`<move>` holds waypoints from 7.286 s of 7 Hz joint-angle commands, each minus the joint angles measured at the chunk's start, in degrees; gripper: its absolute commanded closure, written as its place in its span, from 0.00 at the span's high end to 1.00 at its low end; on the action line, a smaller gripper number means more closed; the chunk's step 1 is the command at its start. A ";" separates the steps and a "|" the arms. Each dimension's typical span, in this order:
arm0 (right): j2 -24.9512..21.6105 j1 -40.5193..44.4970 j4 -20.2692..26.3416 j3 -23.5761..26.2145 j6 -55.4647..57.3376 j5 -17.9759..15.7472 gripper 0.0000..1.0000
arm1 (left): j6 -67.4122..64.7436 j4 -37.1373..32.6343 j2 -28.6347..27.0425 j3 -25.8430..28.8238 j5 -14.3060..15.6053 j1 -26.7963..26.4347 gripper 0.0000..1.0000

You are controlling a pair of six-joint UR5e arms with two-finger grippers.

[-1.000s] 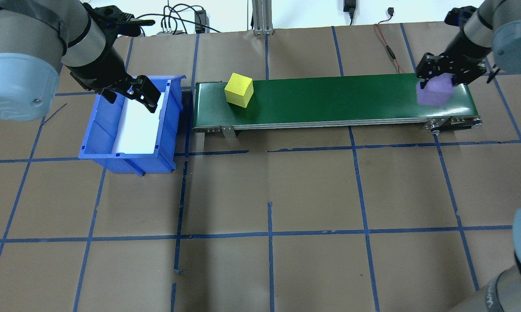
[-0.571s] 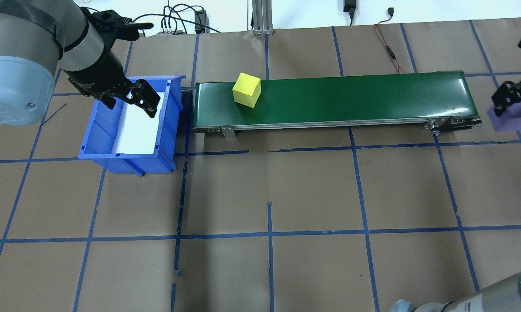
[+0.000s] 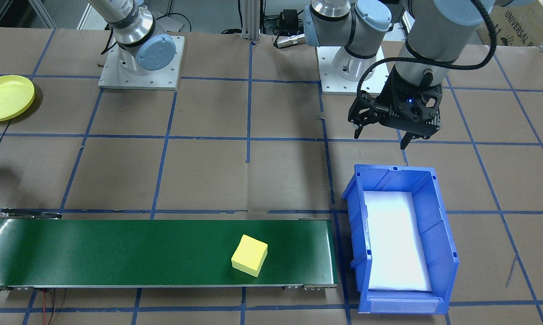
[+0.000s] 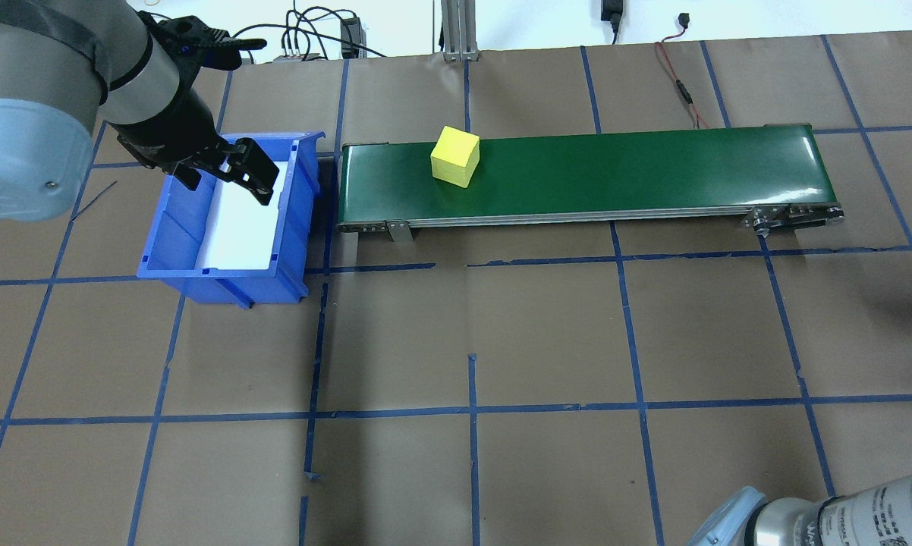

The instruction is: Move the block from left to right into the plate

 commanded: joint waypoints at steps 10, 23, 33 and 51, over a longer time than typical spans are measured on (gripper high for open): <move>-1.35 21.35 2.74 -2.86 20.31 4.74 1.00 | 0.15 -0.30 0.34 0.00 -0.15 -0.13 1.00; -0.30 42.42 -2.76 -5.83 58.16 21.70 1.00 | 0.77 -0.30 0.26 -0.09 -3.04 0.83 1.00; 5.07 41.72 -8.56 -9.00 61.33 21.17 1.00 | 0.77 -0.39 1.05 -0.53 -2.96 0.22 1.00; -18.57 -16.51 -6.90 19.39 -15.90 -2.99 0.40 | 0.77 -0.57 0.78 -0.62 -2.78 0.04 1.00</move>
